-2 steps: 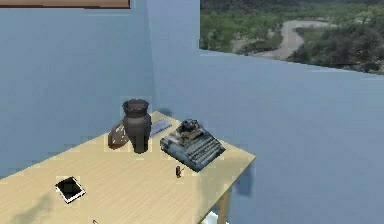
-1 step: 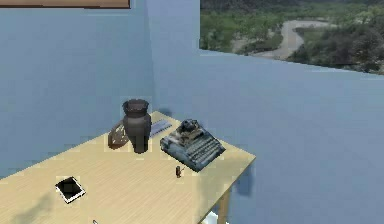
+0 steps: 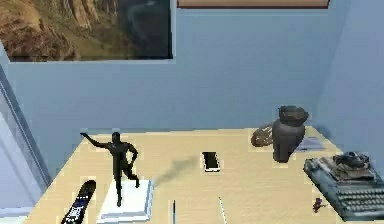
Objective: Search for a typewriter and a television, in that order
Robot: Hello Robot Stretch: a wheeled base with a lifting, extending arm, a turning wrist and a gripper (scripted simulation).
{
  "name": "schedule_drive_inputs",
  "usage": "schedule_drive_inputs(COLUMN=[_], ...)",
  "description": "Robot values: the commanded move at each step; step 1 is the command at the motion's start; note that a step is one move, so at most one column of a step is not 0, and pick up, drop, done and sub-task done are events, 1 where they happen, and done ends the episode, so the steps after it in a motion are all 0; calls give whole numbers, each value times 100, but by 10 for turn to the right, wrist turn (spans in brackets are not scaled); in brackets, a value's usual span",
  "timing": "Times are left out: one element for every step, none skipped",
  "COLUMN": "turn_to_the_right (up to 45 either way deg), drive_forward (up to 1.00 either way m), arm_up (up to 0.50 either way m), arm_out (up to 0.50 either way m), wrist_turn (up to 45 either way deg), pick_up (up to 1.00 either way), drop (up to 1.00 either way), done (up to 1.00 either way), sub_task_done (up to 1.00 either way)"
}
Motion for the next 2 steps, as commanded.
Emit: schedule_drive_inputs(turn_to_the_right=[-450, -450], drive_forward=[0, 0], arm_up=[0, 0], arm_out=[0, 0], wrist_turn=[0, 0], pick_up=[0, 0], drop=[0, 0], done=[0, 0], sub_task_done=[0, 0])
